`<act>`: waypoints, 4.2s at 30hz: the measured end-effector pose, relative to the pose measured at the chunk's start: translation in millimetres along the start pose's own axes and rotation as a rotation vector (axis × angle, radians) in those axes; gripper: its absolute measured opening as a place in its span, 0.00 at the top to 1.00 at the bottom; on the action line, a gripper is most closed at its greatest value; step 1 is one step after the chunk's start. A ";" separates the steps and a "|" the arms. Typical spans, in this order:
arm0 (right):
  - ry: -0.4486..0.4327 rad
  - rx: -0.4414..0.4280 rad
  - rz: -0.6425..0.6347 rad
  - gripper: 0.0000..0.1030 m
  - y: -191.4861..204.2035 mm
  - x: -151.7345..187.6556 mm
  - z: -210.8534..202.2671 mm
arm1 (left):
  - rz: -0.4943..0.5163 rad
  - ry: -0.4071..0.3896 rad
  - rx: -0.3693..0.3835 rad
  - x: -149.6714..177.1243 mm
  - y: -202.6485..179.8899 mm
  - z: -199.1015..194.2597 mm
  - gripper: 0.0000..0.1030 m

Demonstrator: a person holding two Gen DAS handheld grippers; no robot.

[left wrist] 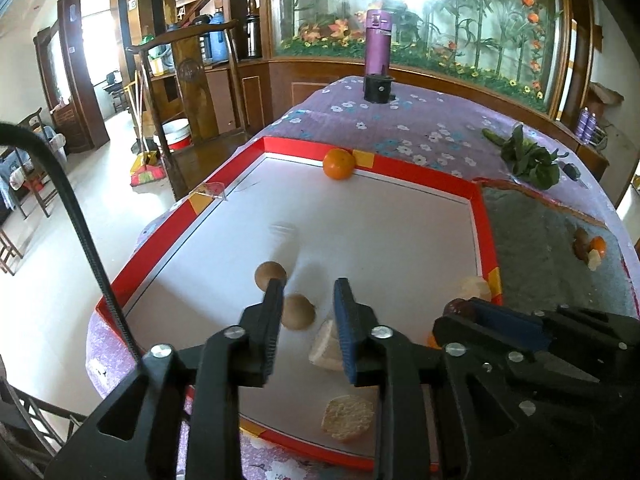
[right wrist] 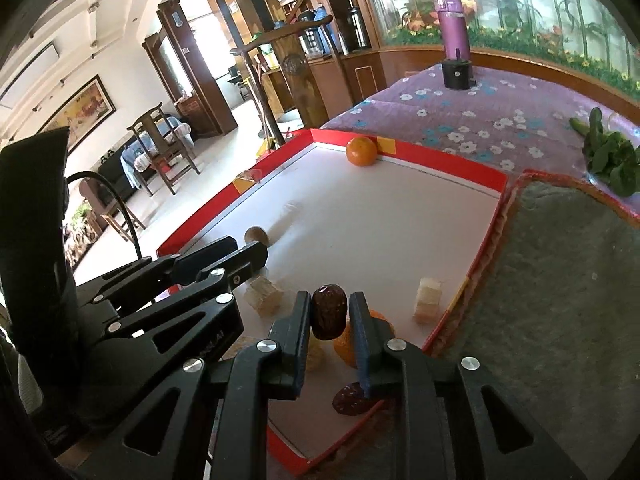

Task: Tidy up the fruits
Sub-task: 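Open the right tool to drop the date while the left tool drops the nut, then move both open tools back over the felt mat, then grasp a mandarin orange with the right tool while the left tool grasps a beige cube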

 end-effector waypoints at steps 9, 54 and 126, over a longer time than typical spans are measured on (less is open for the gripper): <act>-0.069 -0.023 0.096 0.55 -30.3 -1.9 -27.3 | 0.023 -0.019 -0.059 1.0 -0.7 -5.0 0.32; -0.022 0.185 0.479 0.52 -325.1 63.5 -119.3 | 0.494 0.090 0.265 30.3 -283.3 -15.3 0.25; 0.008 0.324 0.475 0.64 -357.0 79.5 -126.1 | 0.564 0.209 0.503 59.0 -343.3 11.3 0.76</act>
Point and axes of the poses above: each gripper's, at about its wrist camera, not at the fingertips, and z roughly the way its jaws point, y to its left, x to its underside, the point moved 5 cm from there along z, roughly the way its jaws point, and after that the axes turned 7 degrees about -z, right-handed, at the moved point
